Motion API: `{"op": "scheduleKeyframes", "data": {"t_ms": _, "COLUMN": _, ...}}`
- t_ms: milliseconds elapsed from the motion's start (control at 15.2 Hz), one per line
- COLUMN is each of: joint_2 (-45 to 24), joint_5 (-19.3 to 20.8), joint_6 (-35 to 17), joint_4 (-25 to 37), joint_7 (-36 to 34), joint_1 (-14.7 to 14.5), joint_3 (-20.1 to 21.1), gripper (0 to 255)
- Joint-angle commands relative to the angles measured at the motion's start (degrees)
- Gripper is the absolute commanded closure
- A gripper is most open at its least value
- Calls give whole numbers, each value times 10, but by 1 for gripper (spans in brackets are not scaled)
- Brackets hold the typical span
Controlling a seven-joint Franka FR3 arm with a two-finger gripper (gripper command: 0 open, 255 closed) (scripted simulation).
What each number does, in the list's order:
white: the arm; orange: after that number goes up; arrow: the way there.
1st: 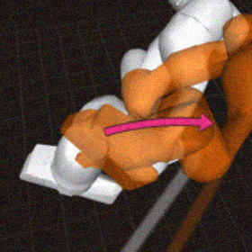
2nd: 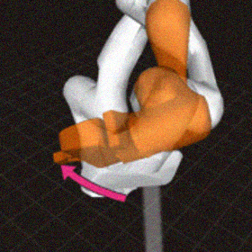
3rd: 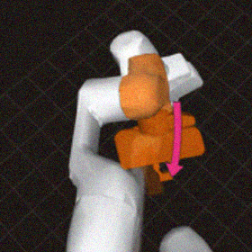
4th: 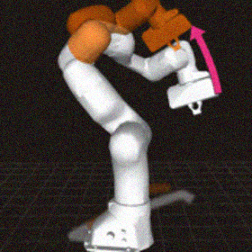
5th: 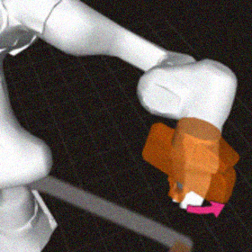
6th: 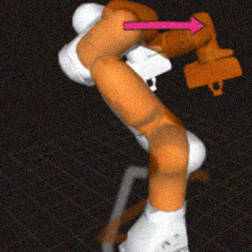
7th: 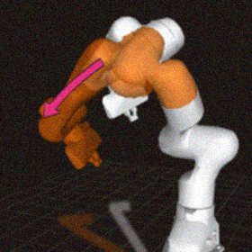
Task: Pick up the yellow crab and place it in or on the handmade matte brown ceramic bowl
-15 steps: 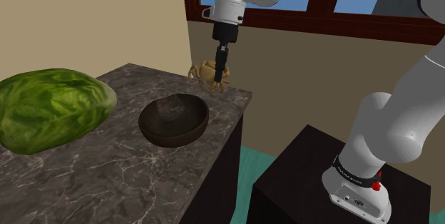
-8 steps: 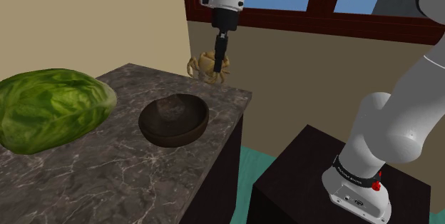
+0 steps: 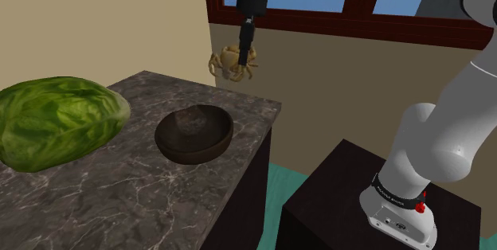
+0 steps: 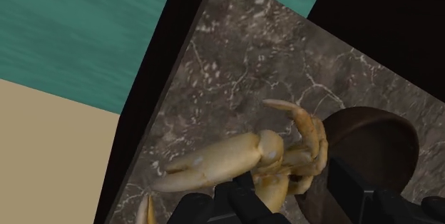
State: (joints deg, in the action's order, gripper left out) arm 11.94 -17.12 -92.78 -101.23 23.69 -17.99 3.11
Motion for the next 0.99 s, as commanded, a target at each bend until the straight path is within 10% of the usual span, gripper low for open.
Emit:
{"op": "scheduleKeyframes", "data": {"t_ms": 0, "joint_2": -4, "joint_5": 0, "joint_6": 16, "joint_4": 20, "joint_7": -4, "joint_1": 0, "joint_3": 0, "gripper": 255}}
{"op": "scheduleKeyframes", "data": {"t_ms": 924, "joint_2": -52, "joint_5": 10, "joint_6": -19, "joint_4": 86, "joint_7": -191, "joint_1": -74, "joint_3": 114, "gripper": 255}}
